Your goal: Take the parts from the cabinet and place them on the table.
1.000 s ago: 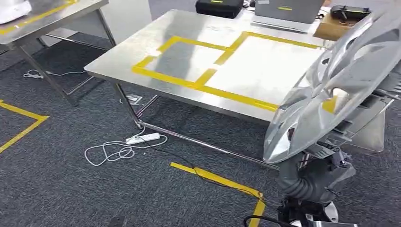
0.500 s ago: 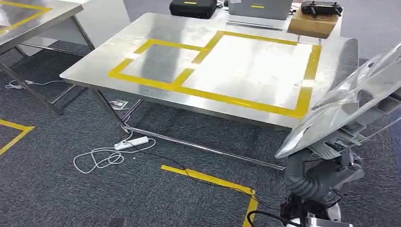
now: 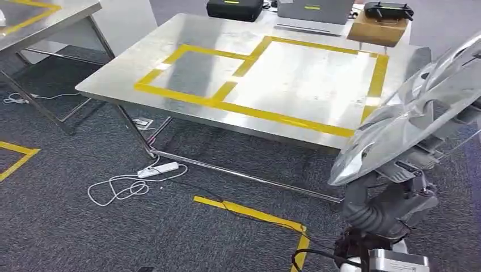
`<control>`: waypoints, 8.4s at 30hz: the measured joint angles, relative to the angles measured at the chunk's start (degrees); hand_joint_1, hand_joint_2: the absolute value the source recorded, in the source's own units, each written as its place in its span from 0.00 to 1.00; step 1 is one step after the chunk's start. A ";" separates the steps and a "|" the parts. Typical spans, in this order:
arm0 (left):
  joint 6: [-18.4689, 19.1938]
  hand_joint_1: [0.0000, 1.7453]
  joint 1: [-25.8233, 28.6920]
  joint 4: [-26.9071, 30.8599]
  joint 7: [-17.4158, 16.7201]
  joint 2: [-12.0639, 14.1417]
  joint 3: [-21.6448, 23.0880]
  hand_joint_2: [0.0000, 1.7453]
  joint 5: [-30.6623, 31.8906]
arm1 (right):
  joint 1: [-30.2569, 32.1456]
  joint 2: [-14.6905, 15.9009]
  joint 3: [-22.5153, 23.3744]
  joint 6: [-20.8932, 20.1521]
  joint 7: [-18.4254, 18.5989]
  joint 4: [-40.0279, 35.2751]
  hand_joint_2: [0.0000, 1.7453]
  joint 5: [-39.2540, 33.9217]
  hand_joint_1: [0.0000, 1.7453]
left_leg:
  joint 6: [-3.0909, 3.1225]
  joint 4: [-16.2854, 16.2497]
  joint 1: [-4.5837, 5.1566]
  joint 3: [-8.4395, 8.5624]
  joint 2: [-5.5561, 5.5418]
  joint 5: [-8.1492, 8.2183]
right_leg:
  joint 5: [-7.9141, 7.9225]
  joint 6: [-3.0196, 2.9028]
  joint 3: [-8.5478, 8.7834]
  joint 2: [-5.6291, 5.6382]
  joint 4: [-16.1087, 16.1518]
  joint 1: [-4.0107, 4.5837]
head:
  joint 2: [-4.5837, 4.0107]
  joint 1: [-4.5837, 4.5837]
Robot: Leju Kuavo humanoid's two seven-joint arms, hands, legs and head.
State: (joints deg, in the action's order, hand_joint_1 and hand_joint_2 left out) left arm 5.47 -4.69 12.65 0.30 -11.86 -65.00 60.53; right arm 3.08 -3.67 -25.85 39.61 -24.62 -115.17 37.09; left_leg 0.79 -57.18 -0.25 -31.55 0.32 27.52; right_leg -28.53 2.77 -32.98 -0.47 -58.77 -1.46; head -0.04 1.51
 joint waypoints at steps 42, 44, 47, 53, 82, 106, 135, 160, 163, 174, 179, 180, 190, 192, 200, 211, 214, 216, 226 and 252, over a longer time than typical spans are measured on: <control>-1.02 0.00 -0.29 0.15 28.51 -3.59 -3.30 1.00 -11.92 | 4.30 6.84 -2.36 0.22 0.14 -1.11 1.00 -3.36 1.00 | -1.47 -18.88 0.21 -9.06 -0.30 7.73 | -0.70 -2.65 0.71 0.46 0.22 0.34 | 0.00 -1.25; -2.34 0.00 -0.35 0.11 27.28 -3.59 -3.50 1.00 -11.81 | 3.83 6.97 -2.54 0.19 0.18 -1.13 1.00 -3.89 1.00 | -0.66 -12.11 0.32 -5.93 -0.32 2.86 | -0.71 -2.66 0.93 0.71 0.22 0.58 | 0.00 -1.25; -2.62 0.00 -0.56 0.07 26.43 -3.67 -4.13 1.00 -12.57 | 2.93 7.19 -2.67 0.19 0.18 -1.13 1.00 -4.81 1.00 | 0.95 -2.38 0.85 -1.55 -0.42 -0.11 | -0.82 -2.40 0.77 0.86 0.09 1.00 | 0.00 -1.16; -6.40 0.00 -0.85 -0.06 23.22 -4.29 -5.11 1.00 -13.36 | 1.61 8.00 -2.80 0.00 0.22 -1.18 1.00 -5.75 1.00 | 1.48 -0.16 0.37 -1.07 -0.28 -0.71 | -3.50 -0.96 -1.61 0.64 -3.43 0.76 | 0.00 -0.90; -23.50 0.00 -1.39 -0.44 11.52 -4.99 -6.69 1.00 -10.78 | -2.48 10.16 -3.02 0.17 0.81 -4.78 1.00 -9.81 1.00 | 0.88 0.00 0.27 -0.75 -0.49 0.25 | -0.65 -0.75 -0.11 0.42 0.57 0.42 | 0.00 -1.60; 8.96 0.00 0.35 -0.55 -1.13 4.80 -2.05 1.00 -2.34 | -4.42 9.25 -4.64 -3.15 -2.49 0.22 1.00 -9.62 1.00 | -1.19 -6.05 0.12 -2.93 -0.48 0.54 | 0.51 -3.18 -0.45 0.58 0.34 0.49 | 0.00 -1.84; 9.98 0.00 1.81 -0.17 4.66 5.63 1.46 1.00 -6.60 | -5.13 5.33 -5.27 -1.24 -2.09 4.11 1.00 -5.17 1.00 | -1.59 -15.17 0.72 -7.73 -0.70 2.69 | -3.49 -2.88 4.41 0.99 0.58 0.04 | 0.00 -2.05; -18.14 0.00 -1.26 -0.87 9.13 -4.51 -7.04 1.00 -10.65 | -1.12 9.14 -2.63 0.20 -0.41 -4.41 1.00 -7.38 1.00 | -0.68 -6.46 0.81 -2.80 -0.69 4.41 | -0.72 -2.51 0.41 0.42 0.30 0.20 | 0.00 -2.21; -11.34 0.00 -1.38 -0.87 5.62 -3.48 -6.88 1.00 -9.38 | -2.31 9.14 -2.67 -0.37 -1.20 -3.51 1.00 -8.90 1.00 | -1.24 -18.88 0.31 -9.01 -0.68 8.96 | -0.79 -2.65 0.48 0.36 0.28 0.21 | 0.00 -2.14; 4.92 0.00 -0.27 -0.87 1.23 3.71 -3.93 1.00 -5.29 | -4.82 9.14 -4.96 -1.12 -2.25 -0.65 1.00 -8.35 1.00 | 0.75 -1.17 0.07 -2.12 -0.64 -0.46 | -2.06 -0.69 0.43 0.42 -0.22 0.31 | 0.00 -1.99; 5.31 0.00 -0.18 -0.87 0.95 4.19 -3.41 1.00 -5.10 | -4.99 9.14 -5.42 -1.12 -2.25 0.31 1.00 -8.31 1.00 | 1.31 -1.15 0.23 -2.09 -0.65 -0.39 | -8.83 -0.36 -8.23 0.45 -17.28 0.36 | 0.00 -1.86; 5.62 0.00 -0.18 -0.87 0.59 4.28 -3.21 1.00 -4.70 | -4.98 9.14 -5.47 -1.14 -2.25 0.53 1.00 -8.31 1.00 | 1.31 -1.16 0.23 -2.02 -0.69 -0.37 | -7.20 -0.40 -7.76 0.44 -15.93 0.35 | 0.00 -1.86; 12.09 0.00 1.13 -0.83 -4.52 6.99 1.86 1.00 1.33 | -5.79 7.30 -5.75 -1.86 -2.07 2.56 1.00 -6.67 1.00 | -1.27 -3.87 0.42 -1.99 -0.72 2.44 | -1.13 -2.40 1.78 0.23 1.12 0.24 | 0.00 -2.28; 12.17 0.00 1.19 -0.83 -4.46 7.39 2.10 1.00 1.37 | -6.06 6.95 -5.75 -1.82 -2.01 3.00 1.00 -6.56 1.00 | -1.82 -12.07 0.18 -6.06 -0.62 5.93 | -1.43 -2.87 2.11 0.04 1.11 0.24 | 0.00 -2.29; 0.28 0.00 0.75 -0.89 28.75 0.91 -1.77 1.00 -13.65 | 0.39 6.47 -4.42 0.20 -4.00 0.68 1.00 -1.62 1.00 | -0.61 -4.82 0.70 -3.99 -0.86 -2.03 | -3.81 -1.50 4.51 0.22 1.01 0.48 | 0.00 -2.30; -15.11 0.00 -0.60 -1.00 16.88 -3.98 -6.51 1.00 -14.15 | 0.92 7.85 -2.65 0.26 -2.34 -1.26 1.00 -5.70 1.00 | 2.07 -1.93 0.70 -1.05 -0.78 2.08 | -5.90 -0.30 -6.88 0.40 -14.93 0.66 | 0.00 -1.86; -18.93 0.00 -0.57 -1.00 15.63 -4.55 -6.75 1.00 -13.51 | 0.85 8.33 -2.54 0.26 -2.07 -2.32 1.00 -5.86 1.00 | 1.60 -1.86 0.69 1.11 -0.76 3.53 | 0.84 -0.72 -2.08 0.22 -3.29 0.82 | 0.00 -1.88; -20.18 0.00 -0.70 -1.00 14.75 -4.57 -6.88 1.00 -13.12 | 0.36 8.48 -2.56 0.24 -2.03 -2.93 1.00 -5.79 1.00 | 0.84 -2.30 1.01 0.91 -0.62 3.58 | -1.26 -1.43 0.12 0.26 -0.44 1.11 | 0.00 -1.55; -22.66 0.00 -1.22 -1.00 9.01 -4.38 -6.82 1.00 -10.39 | -1.00 9.70 -2.54 0.24 -0.41 -4.83 1.00 -6.75 1.00 | -1.47 -17.87 -0.01 -9.85 -0.48 5.16 | -3.51 -2.57 3.91 0.54 0.71 0.29 | 0.00 -2.03; 11.78 0.00 0.77 -0.98 -4.70 6.95 1.82 1.00 1.26 | -6.11 7.47 -5.62 -2.03 -1.96 2.67 1.00 -6.78 1.00 | -1.54 -7.77 0.20 -3.88 -0.77 4.95 | -1.02 -2.67 0.18 0.36 0.15 0.27 | 0.00 -1.86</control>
State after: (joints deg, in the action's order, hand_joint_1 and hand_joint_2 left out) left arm 17.25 -3.92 11.67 -4.39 -4.92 -63.19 61.79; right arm -3.03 3.80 -31.47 37.57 -26.58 -112.50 30.32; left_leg -0.74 -64.95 -0.05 -35.43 -0.45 32.48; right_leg -29.55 0.11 -32.80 -0.11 -58.62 -1.18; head -0.04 -0.35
